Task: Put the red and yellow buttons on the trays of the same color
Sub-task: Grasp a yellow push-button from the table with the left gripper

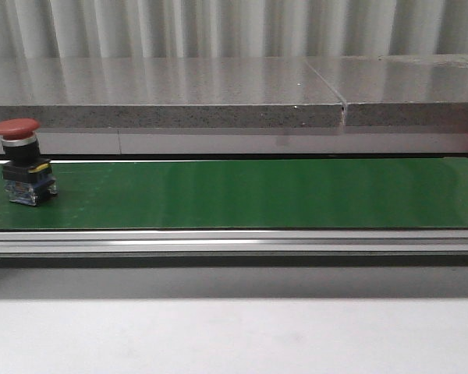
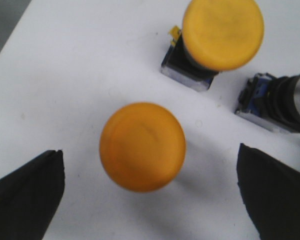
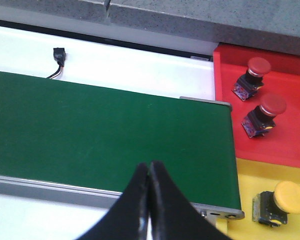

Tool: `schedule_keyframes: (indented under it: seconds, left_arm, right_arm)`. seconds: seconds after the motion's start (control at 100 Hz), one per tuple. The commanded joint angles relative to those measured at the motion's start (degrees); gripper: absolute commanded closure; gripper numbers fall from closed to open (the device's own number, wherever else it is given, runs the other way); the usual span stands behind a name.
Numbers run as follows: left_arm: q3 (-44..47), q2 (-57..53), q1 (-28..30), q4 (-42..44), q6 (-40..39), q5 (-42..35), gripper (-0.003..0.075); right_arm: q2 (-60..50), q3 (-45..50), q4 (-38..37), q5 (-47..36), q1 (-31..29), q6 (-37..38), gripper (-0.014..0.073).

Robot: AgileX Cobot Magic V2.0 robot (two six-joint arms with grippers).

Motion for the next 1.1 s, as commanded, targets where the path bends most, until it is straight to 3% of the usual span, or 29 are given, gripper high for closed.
schedule_keyframes:
  seconds: [0.0, 0.26, 0.36, 0.57, 0.91, 1.09]
  left_arm:
    - [-3.8, -1.0, 0.0, -0.2, -0.6, -0.9, 0.0062]
    - [-8.6, 2.3, 0.0, 0.3, -0.6, 0.8, 0.0064]
    - [-8.8, 2.8, 0.0, 0.1, -0.6, 1.1, 0.0101]
    - [-8.8, 3.8, 0.0, 0.0, -0.6, 2.9, 0.0300]
    - [-10.7, 2.1, 0.0, -1.0, -0.6, 6.4, 0.0727]
    - [-10.7, -2.5, -0.1, -1.4, -0.3, 8.2, 0.0740]
  right_arm:
    - [-0.3, -1.4, -0.5, -3.9, 0.1, -0.4, 0.0662]
    - [-0.3, -1.4, -0.5, -3.9, 0.1, -0.4, 0.0662]
    - [-0.3, -1.4, -0.5, -3.9, 0.1, -0.4, 0.0662]
    - [-0.3, -1.4, -0.5, -3.9, 0.1, -0.4, 0.0662]
    - [-0.3, -1.4, -0.5, -3.9, 0.1, -0.4, 0.0662]
    - [-0.3, -1.4, -0.5, -3.9, 0.1, -0.4, 0.0662]
